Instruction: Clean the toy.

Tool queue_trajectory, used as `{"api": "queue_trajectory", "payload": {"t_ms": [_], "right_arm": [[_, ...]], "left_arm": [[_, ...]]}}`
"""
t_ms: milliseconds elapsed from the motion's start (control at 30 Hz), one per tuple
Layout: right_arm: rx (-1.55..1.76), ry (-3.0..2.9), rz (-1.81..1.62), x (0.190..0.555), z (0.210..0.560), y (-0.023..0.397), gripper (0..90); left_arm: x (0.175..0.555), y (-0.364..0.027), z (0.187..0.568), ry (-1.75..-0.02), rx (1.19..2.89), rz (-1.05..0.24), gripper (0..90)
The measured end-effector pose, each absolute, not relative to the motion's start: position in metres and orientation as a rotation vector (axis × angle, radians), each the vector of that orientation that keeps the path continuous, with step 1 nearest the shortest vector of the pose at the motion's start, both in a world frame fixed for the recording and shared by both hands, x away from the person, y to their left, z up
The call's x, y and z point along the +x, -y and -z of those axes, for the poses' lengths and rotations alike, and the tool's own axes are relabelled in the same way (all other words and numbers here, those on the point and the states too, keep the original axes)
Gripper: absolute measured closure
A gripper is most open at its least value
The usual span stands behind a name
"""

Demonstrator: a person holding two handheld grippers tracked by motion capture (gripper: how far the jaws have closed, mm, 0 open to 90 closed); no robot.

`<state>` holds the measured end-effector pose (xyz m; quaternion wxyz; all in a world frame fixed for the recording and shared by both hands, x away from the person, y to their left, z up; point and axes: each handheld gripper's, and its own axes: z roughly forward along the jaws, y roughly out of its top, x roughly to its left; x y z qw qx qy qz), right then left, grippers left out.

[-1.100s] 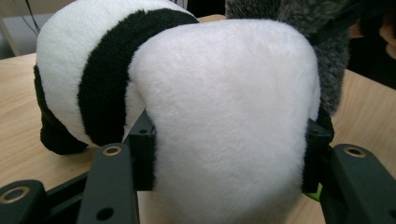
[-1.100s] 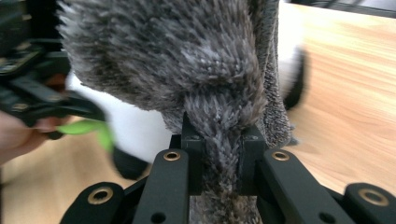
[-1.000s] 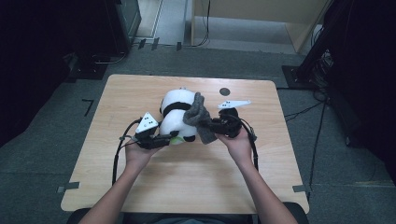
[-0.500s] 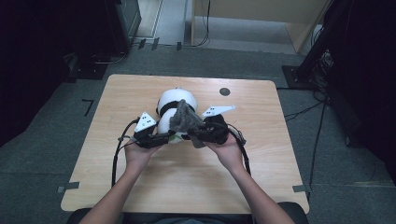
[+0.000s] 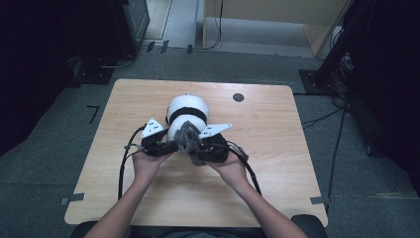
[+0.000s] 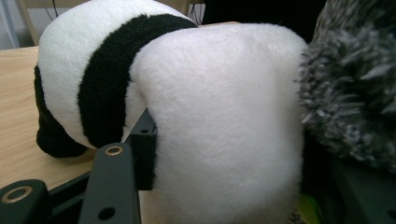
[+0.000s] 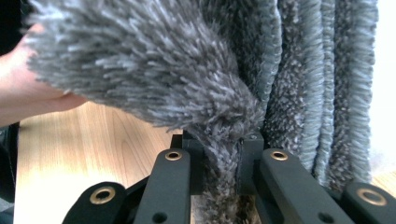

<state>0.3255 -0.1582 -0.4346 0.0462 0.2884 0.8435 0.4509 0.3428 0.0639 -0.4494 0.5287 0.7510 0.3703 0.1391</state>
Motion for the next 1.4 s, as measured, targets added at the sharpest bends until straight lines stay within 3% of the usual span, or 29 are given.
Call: {"api": "queue_trajectory", "payload": {"t_ms": [233, 333, 633, 1400], "right_arm": [[0.829, -2.651, -1.232, 0.324, 0.447, 0.15, 80.1], [0.85, -2.67, -1.2, 0.329, 0.455, 0.149, 80.1], [0.991, -2.631, -1.116, 0.355, 0.472, 0.176, 79.9], [1.262, -2.427, -1.196, 0.376, 0.451, 0.252, 78.7]], "left_arm": [[0.344, -0.072, 0.443, -0.877, 1.723, -0.289, 42.8], [0.34, -0.07, 0.438, -0.844, 1.741, -0.34, 42.6], [0.339, -0.076, 0.434, -0.798, 1.714, -0.285, 42.5], [0.344, -0.092, 0.439, -0.78, 1.784, -0.387, 41.3]]}}
